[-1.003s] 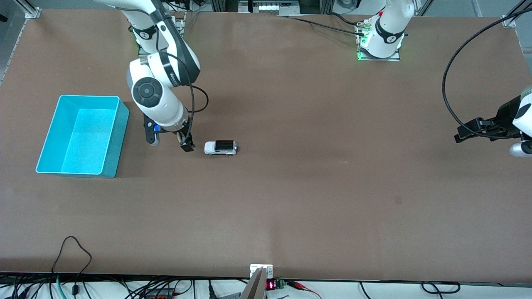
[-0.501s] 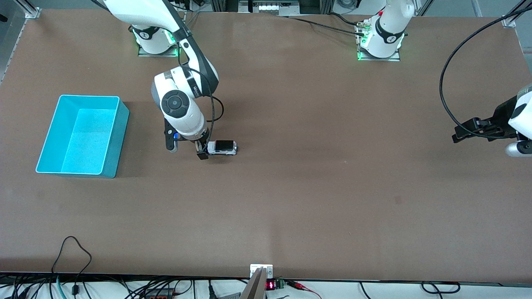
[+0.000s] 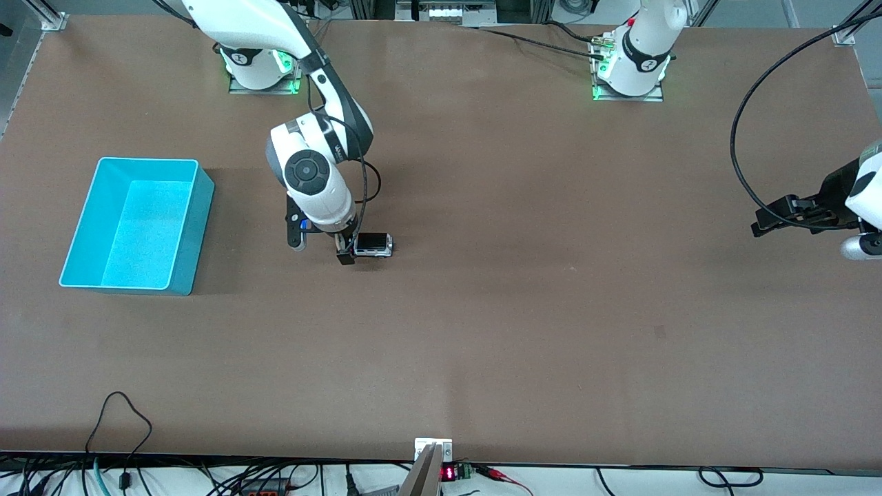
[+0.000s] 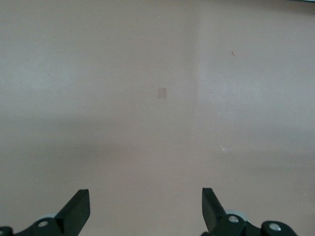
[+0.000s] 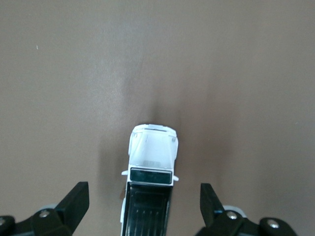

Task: Wind and store white jeep toy
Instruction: 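Lower the right gripper and close it on the jeep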

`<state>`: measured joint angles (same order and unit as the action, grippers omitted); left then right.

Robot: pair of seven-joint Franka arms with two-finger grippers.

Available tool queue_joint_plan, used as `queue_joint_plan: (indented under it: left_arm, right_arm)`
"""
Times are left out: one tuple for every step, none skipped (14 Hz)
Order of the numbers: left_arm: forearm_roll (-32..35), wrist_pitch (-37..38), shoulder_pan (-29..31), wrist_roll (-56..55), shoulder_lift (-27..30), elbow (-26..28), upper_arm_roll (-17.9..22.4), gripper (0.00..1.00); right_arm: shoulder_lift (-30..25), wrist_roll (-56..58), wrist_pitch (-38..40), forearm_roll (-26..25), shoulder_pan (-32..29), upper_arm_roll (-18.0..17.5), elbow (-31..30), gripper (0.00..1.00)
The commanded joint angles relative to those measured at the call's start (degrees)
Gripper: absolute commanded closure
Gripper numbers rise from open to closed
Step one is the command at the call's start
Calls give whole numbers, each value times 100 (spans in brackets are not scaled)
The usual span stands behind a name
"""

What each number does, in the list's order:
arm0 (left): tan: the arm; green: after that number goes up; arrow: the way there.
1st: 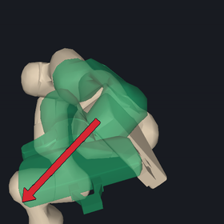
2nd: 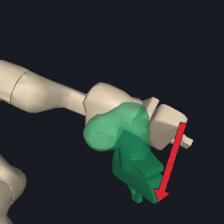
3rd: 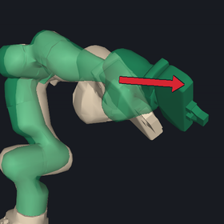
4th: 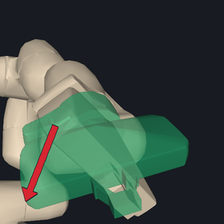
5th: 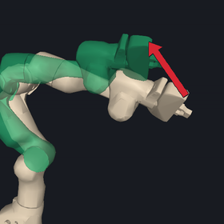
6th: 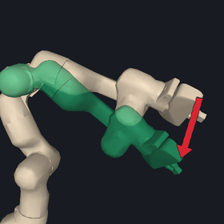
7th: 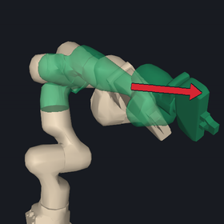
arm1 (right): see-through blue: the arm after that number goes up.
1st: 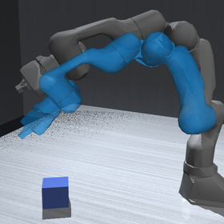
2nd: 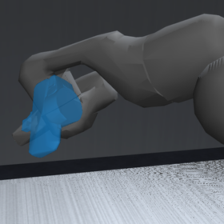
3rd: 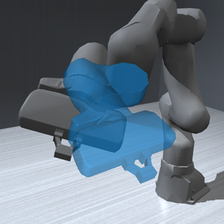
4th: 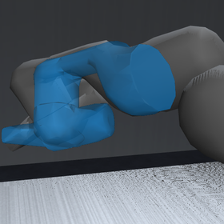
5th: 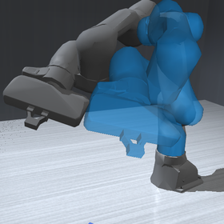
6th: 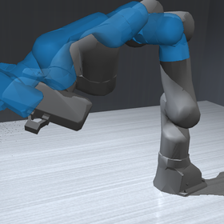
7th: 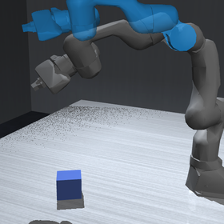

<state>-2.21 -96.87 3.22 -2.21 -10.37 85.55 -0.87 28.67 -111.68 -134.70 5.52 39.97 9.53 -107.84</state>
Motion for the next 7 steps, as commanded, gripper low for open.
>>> queue_joint_plan:
  left_arm:
    - [-7, 99, -58, 63, -9, -108, 69, 0]
    - [-7, 99, -58, 63, -18, -108, 69, 0]
    - [-7, 99, -58, 63, -18, -108, 78, 0]
    - [-16, 99, -58, 63, -18, -108, 78, 0]
    - [-16, 99, -58, 63, -18, -108, 78, 0]
    - [-16, 90, -58, 63, -18, -108, 78, 0]
    - [-16, 90, -50, 72, -27, -108, 78, 0]
  right_arm:
    - [314, -292, -100, 107, 28, -30, 350, 0]
    - [402, -397, -91, 107, 37, -30, 456, 0]
    - [438, -477, -100, 107, 37, -39, 483, 0]
    - [499, -477, -109, 107, 37, -65, 484, 0]
    - [508, -486, -109, 107, 37, -65, 484, 0]
    - [517, -486, -109, 107, 37, -74, 484, 0]
    - [552, -495, -117, 116, 37, -74, 484, 0]
